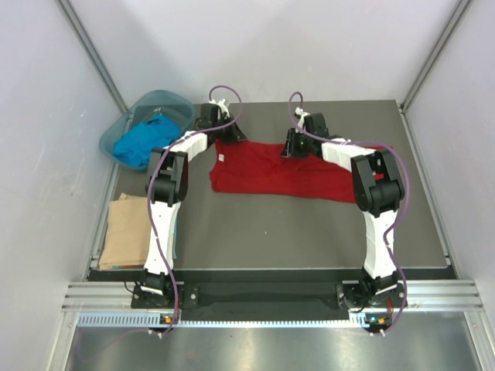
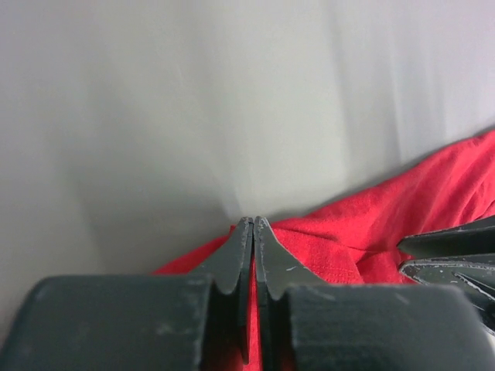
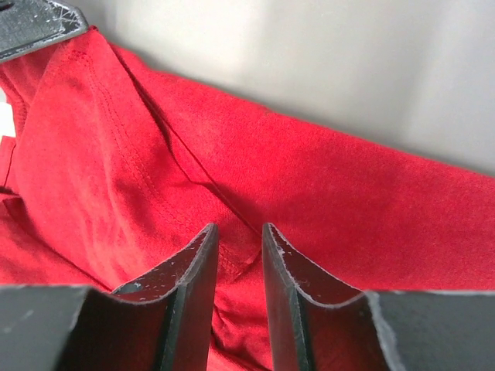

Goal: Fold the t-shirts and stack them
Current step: Fold the tshirt

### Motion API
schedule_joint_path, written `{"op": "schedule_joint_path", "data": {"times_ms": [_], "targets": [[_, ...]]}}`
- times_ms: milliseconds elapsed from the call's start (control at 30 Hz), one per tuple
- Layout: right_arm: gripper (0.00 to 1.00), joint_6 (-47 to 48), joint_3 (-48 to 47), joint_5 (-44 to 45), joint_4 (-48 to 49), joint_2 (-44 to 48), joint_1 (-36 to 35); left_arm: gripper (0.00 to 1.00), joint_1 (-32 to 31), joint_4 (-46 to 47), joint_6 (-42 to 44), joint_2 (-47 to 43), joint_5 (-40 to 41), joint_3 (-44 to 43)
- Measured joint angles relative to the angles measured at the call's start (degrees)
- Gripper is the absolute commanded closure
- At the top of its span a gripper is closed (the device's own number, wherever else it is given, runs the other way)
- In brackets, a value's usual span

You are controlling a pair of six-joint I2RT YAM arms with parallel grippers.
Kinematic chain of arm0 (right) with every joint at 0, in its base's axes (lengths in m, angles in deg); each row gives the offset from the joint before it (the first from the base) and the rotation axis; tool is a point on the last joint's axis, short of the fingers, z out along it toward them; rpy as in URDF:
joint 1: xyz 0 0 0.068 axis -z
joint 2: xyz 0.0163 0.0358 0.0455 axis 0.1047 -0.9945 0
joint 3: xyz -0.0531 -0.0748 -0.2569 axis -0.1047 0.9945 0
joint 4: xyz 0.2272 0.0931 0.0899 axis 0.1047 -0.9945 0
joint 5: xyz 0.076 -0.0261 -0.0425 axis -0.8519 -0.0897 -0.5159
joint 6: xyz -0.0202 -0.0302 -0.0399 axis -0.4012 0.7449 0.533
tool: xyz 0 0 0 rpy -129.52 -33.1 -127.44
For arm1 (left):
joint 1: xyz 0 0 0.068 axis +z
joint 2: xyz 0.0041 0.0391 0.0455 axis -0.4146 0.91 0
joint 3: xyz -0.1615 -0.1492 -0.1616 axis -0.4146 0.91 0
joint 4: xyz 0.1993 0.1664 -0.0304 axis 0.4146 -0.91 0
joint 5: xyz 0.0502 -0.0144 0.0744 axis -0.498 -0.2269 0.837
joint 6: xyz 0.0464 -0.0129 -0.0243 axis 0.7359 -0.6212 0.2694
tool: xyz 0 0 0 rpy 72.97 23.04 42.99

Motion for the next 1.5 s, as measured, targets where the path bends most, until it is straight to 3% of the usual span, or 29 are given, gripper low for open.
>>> {"op": "schedule_joint_path", "data": {"times_ms": [367,433,467,500,567,1167,1500], "targets": [[0.68,-0.87,-0.2,-0.63,-0.04,-1.27,0.04,1.0,-0.09,0.31,-0.98,0.5,0.04,-0.72],[0.74,-0.98,-0.2,-0.66,-0.07,-1.31,0.04,1.0,-0.09,0.33,-1.2,0.52,0.26,-0.94],[0.81,-1.01,-0.2,-0.63,-0.07,-1.31,0.04,1.0,-0.09,0.33,-1.25,0.5,0.39,-0.94],[0.93,-0.96,-0.2,-0.61,-0.07,-1.38,0.04,1.0,-0.09,0.33,-1.44,0.52,0.46,-0.98],[1.0,-1.05,-0.22,-0.63,-0.11,-1.7,0.07,1.0,-0.09,0.33,-1.88,0.5,0.52,-1.01],[1.0,3.91,-1.6,2.45,0.44,-1.84,0.13,1.0,-0.09,2.27,-6.58,0.5,2.23,-0.48],[1.0,8.13,5.35,4.79,12.92,1.44,0.15,1.0,-0.15,2.8,-7.8,0.5,4.11,-0.17]]}}
